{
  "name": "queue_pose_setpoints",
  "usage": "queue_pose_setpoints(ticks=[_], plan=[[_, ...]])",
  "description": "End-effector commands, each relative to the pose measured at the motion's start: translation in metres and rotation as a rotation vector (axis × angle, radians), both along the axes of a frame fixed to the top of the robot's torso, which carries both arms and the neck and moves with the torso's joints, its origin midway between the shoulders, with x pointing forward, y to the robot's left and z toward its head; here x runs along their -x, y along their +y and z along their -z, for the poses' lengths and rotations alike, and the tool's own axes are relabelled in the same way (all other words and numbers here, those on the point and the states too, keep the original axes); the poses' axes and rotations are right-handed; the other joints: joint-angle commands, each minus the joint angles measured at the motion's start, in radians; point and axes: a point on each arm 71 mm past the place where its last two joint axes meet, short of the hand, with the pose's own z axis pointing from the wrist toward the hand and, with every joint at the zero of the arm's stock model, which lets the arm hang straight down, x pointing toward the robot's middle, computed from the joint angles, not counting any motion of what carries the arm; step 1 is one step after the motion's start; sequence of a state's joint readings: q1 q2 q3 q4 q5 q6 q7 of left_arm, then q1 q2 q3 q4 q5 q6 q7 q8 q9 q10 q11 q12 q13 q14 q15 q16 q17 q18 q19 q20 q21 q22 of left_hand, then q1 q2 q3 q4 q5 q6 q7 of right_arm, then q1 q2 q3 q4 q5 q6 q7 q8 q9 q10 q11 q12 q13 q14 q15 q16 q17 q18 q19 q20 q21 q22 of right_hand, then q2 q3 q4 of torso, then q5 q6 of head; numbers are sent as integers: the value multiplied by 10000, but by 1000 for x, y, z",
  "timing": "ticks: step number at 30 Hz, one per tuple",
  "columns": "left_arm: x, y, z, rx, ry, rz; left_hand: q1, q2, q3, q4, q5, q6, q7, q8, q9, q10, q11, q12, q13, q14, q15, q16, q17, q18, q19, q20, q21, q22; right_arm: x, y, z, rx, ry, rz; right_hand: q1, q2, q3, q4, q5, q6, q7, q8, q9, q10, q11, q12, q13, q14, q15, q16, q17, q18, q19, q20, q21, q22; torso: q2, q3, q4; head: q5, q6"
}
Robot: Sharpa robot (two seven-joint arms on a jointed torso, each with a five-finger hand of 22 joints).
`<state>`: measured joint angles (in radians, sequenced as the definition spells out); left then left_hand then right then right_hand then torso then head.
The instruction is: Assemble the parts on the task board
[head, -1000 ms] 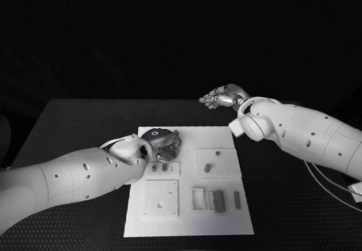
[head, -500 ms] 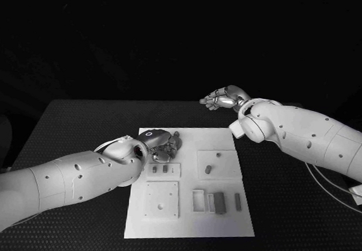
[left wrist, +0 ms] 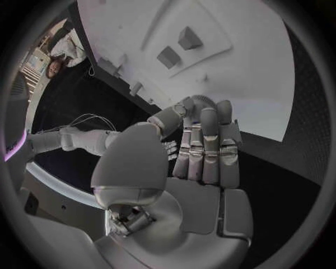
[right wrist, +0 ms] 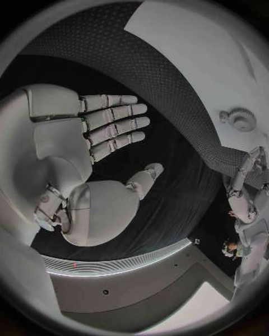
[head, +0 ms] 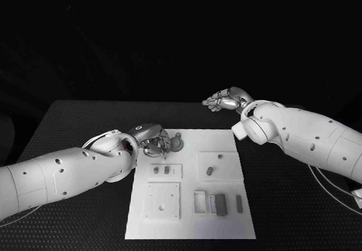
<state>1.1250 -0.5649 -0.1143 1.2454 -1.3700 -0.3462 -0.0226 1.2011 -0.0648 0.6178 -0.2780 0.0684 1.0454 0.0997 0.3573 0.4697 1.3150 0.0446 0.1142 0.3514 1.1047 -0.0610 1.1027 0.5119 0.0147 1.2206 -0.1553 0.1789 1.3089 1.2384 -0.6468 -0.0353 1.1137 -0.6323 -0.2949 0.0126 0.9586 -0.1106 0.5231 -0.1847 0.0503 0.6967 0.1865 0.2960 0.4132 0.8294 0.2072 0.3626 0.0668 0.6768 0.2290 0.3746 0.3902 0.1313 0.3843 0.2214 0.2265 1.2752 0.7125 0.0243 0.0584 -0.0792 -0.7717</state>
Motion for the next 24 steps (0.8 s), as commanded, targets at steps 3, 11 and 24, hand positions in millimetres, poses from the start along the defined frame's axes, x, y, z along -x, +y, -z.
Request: queue_pose_setpoints(ticks=[3,11,24], plan=[[1,10,5,-330,660,-56,-92,-1,22,18,20,104,48,42,18,62,2,-36,-12,64,-10,-5,17,135,49,0,37,148,1,-1,0,-12,-28,-121,-9,-14,-12,43,-4,-55,455,46,-15,47,-5,-46,14,-26,46,-28,-15,-102,69,-14,-60,12,10,10,-22,19,-5],[-2,20,8,-642,799,-142,-103,1,22,17,19,107,47,41,19,72,0,-40,-9,65,-11,-11,24,130,48,-3,31,150,1,-1,0,-12,-27,-124,-7,-16,-12,41,-4,-55,454,48,-16,50,-5,-52,14,-26,46,-27,-19,-102,72,-14,-67,17,19,11,-26,25,-26],[-3,12,13,-769,866,10,-127,10,22,20,19,109,46,36,21,83,-1,-53,-5,67,-13,-19,39,121,40,-6,15,153,1,-1,0,-14,-25,-133,-7,-14,-13,42,-4,-56,454,50,-19,56,-5,-61,15,-26,46,-25,-23,-101,77,-14,-77,25,23,21,-45,29,-62]])
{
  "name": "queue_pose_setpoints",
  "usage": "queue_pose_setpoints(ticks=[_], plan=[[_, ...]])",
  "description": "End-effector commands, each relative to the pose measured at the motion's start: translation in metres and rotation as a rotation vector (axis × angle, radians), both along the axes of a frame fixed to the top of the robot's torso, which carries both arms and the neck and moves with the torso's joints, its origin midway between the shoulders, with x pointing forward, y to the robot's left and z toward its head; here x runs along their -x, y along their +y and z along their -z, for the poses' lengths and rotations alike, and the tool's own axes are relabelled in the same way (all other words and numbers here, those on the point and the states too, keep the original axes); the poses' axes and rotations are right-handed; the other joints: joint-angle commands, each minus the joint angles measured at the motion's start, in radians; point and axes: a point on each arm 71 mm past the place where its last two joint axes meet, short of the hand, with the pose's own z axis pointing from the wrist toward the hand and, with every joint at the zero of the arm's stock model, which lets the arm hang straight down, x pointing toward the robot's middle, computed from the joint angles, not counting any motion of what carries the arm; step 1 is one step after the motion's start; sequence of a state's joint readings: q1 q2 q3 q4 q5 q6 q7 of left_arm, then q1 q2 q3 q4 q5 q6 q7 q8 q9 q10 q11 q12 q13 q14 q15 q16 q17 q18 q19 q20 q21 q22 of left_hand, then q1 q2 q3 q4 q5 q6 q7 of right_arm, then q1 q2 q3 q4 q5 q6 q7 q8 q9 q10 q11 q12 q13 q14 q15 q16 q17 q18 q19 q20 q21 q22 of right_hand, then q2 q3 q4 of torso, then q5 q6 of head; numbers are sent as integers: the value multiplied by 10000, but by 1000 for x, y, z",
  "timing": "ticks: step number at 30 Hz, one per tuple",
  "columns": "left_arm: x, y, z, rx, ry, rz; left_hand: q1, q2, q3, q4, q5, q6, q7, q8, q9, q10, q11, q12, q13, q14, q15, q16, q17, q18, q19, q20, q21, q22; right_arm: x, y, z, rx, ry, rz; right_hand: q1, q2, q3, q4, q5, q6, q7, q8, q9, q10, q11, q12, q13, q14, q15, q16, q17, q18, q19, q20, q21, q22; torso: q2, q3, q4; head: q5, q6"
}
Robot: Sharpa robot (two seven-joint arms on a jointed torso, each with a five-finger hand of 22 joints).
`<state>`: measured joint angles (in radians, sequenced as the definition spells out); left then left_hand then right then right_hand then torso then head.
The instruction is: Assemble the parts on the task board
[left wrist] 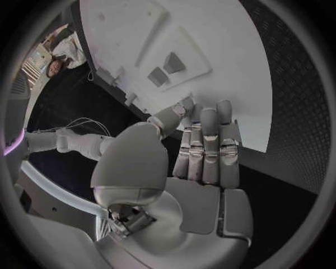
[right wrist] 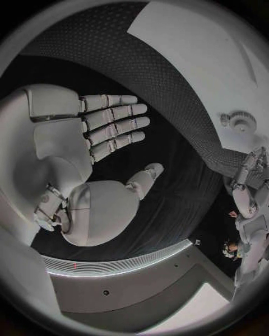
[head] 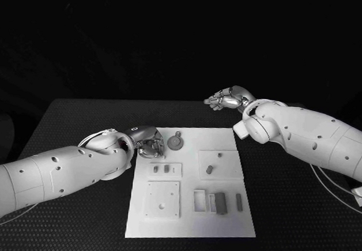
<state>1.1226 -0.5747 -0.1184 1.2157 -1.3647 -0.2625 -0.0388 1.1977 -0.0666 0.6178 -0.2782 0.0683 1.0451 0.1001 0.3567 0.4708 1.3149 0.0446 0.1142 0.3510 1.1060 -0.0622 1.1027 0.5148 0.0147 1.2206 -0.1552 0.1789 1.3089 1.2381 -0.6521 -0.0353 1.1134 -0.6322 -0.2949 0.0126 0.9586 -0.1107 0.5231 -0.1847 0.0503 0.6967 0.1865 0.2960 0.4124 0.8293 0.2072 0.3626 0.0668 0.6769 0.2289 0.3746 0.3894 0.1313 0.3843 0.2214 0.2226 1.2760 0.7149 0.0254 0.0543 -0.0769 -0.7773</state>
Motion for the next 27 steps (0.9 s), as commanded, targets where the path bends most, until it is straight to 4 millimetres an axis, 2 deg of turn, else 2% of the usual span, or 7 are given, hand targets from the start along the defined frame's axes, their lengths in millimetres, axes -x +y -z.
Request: queue_pose_setpoints(ticks=[1,27], plan=[[1,-3,2,-143,129,178,-92,30,23,22,20,112,43,42,11,84,-1,-54,0,54,-1,-19,11,120,42,-8,14,153,0,2,0,-32,-28,-188,-7,-13,-13,42,-4,-56,454,51,-11,57,-5,-61,15,-27,48,-25,-16,-101,77,-14,-39,17,-4,12,-2,6,-7],[6,-10,10,-280,326,415,-111,63,28,11,19,103,46,25,14,99,-9,-91,8,110,-16,15,81,115,97,-35,14,172,1,2,0,-31,-16,-191,-7,-10,-16,42,-4,-57,454,56,-16,68,-5,-81,15,-28,48,-21,-27,-101,87,-14,-62,35,-3,5,-1,-34,-48]])
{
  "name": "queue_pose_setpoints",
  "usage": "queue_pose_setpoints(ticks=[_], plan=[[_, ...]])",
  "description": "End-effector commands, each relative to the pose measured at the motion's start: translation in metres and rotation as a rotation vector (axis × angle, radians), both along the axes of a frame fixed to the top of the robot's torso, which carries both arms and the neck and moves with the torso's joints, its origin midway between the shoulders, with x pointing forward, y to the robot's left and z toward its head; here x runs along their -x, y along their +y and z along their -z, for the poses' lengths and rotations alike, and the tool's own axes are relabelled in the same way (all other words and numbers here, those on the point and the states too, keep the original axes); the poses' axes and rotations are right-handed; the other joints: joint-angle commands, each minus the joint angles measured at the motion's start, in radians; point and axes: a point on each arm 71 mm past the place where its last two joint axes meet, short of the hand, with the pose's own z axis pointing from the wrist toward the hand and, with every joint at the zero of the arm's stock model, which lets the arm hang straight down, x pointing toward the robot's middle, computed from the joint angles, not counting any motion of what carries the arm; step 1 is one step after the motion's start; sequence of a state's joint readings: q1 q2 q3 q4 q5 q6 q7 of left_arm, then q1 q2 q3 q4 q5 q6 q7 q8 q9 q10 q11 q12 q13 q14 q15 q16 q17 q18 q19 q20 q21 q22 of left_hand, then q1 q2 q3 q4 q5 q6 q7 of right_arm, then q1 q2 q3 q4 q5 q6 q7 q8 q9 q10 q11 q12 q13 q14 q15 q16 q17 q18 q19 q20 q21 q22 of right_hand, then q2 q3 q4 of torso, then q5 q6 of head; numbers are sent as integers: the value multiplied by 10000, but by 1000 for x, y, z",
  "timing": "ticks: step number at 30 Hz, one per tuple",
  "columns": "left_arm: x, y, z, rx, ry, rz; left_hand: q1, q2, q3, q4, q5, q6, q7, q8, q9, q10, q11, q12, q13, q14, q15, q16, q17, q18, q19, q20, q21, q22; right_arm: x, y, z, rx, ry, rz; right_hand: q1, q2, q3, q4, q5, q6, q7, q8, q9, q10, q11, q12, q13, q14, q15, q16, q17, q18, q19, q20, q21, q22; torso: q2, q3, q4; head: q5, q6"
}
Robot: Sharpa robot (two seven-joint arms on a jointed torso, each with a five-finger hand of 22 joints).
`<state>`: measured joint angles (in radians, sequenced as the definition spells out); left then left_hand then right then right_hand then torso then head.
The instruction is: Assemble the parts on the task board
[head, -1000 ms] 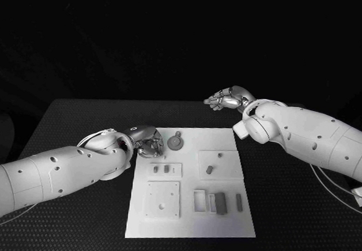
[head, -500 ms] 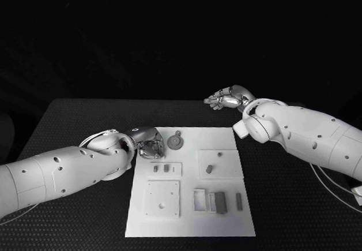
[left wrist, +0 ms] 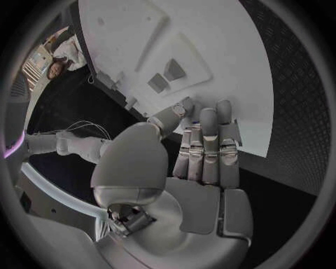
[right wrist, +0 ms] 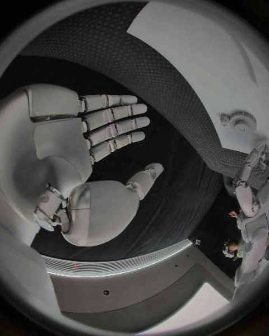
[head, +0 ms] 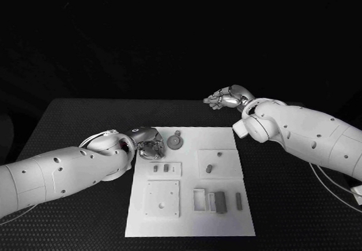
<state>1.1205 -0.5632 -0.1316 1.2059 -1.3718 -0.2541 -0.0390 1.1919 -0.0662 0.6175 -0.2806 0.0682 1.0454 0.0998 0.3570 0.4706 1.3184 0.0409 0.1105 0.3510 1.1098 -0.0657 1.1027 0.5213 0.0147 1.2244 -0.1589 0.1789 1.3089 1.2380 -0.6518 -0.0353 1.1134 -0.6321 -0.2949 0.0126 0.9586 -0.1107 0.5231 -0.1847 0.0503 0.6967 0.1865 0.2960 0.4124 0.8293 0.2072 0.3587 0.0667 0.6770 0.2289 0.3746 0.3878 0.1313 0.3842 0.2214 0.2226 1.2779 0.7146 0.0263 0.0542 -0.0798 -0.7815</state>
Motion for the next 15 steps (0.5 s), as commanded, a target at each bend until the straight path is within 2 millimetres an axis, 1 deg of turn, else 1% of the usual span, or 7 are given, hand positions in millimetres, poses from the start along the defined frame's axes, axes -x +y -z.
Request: queue_pose_setpoints(ticks=[1,15], plan=[[5,-7,4,-103,238,301,-53,58,30,34,20,100,49,21,17,66,27,-55,8,75,18,17,18,116,62,1,15,172,0,2,0,-28,-16,-186,-7,-10,-16,41,-4,-57,454,57,-16,69,-5,-43,15,-29,48,-21,-10,-101,87,-14,-64,17,0,-1,0,-5,-7],[7,-15,4,13,243,459,-59,75,31,25,20,101,47,16,21,82,18,-72,15,102,5,42,64,116,105,-16,22,182,1,2,2,-25,26,-201,-6,-6,-17,40,-4,-58,455,59,-18,75,-5,-53,16,-31,49,-20,-17,-100,90,-14,-77,26,3,1,-8,-18,-26]])
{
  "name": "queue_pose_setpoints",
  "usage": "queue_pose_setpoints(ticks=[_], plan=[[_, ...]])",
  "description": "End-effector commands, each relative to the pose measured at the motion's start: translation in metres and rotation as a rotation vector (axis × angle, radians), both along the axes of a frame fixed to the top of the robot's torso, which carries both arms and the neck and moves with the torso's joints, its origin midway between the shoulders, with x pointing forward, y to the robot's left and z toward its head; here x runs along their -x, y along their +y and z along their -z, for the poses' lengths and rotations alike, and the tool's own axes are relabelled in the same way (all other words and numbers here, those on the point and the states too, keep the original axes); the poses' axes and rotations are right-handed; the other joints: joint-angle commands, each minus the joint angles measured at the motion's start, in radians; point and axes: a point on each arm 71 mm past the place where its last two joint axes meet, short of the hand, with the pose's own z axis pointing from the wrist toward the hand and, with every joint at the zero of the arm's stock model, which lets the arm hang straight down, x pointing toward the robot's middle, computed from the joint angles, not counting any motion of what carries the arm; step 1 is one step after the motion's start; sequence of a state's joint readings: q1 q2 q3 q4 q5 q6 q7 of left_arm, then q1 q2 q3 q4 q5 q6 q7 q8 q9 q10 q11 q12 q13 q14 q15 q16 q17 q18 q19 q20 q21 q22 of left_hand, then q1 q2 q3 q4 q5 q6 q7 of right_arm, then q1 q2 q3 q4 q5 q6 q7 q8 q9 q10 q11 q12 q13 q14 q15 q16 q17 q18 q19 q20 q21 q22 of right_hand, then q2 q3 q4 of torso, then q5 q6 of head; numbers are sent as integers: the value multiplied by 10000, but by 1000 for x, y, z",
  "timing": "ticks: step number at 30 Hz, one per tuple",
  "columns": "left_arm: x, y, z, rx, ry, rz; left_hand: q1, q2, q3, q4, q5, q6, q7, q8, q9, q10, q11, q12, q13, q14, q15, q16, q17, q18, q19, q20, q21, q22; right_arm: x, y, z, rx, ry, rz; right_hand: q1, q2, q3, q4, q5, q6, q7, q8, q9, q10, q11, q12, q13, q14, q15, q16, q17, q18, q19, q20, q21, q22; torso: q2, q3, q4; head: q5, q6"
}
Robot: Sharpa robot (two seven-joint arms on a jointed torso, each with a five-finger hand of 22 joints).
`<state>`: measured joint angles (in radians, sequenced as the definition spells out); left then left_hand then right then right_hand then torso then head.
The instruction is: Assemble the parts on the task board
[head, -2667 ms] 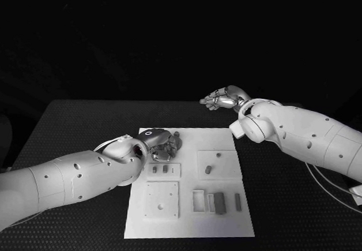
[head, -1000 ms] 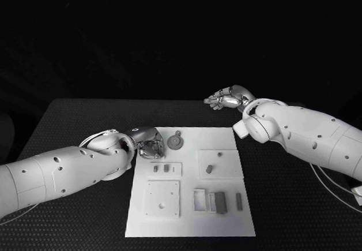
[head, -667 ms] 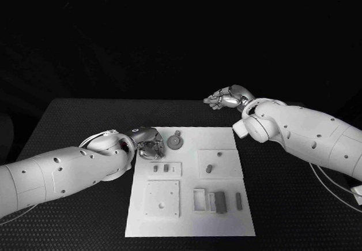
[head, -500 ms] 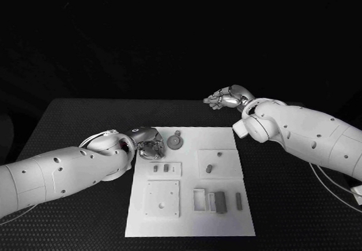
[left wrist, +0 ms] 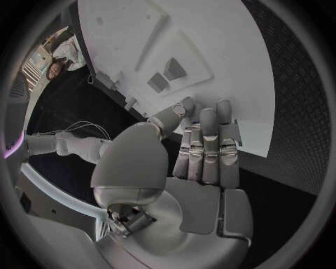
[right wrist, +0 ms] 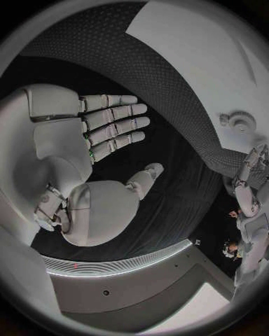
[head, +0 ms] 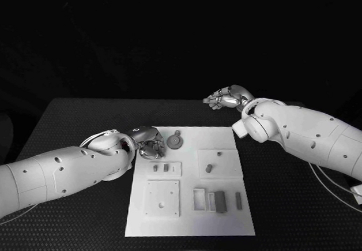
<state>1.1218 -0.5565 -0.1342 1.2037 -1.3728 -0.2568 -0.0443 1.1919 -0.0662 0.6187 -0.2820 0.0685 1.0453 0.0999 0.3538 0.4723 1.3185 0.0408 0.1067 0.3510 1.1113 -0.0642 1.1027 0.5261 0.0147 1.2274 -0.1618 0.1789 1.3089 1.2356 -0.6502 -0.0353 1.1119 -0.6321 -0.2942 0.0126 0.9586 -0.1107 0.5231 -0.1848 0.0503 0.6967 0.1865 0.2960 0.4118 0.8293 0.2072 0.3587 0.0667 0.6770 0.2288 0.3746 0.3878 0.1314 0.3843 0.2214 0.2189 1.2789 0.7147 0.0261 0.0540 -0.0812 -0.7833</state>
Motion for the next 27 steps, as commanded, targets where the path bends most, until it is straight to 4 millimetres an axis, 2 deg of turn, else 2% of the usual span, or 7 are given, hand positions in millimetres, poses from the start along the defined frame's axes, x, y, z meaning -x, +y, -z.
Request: queue_pose_setpoints(ticks=[1,12,27], plan=[[7,-13,5,16,294,480,-60,75,18,37,17,104,45,48,5,83,18,-36,16,90,-12,45,21,116,80,12,24,183,0,2,0,-24,1,-193,-6,-6,-17,40,-4,-58,455,60,-13,75,-5,-53,16,-32,49,-20,-17,-101,90,-14,-41,17,0,3,-3,-7,-12],[11,-16,4,12,378,654,-62,82,17,31,17,113,41,50,9,98,11,-39,22,96,-18,56,45,115,96,6,26,187,0,2,1,-21,23,-192,-6,-5,-18,40,-4,-60,455,61,-14,79,-5,-60,16,-33,50,-19,-21,-101,93,-14,-49,23,2,7,1,-26,-49],[9,-12,9,-646,377,597,-58,80,21,18,25,122,36,50,13,110,5,-47,29,92,-26,71,77,111,106,-1,26,193,1,2,2,-23,28,-200,-7,-4,-21,39,-4,-60,455,64,-17,84,-5,-68,16,-35,51,-18,-27,-101,96,-13,-62,32,1,-6,11,-33,-47]])
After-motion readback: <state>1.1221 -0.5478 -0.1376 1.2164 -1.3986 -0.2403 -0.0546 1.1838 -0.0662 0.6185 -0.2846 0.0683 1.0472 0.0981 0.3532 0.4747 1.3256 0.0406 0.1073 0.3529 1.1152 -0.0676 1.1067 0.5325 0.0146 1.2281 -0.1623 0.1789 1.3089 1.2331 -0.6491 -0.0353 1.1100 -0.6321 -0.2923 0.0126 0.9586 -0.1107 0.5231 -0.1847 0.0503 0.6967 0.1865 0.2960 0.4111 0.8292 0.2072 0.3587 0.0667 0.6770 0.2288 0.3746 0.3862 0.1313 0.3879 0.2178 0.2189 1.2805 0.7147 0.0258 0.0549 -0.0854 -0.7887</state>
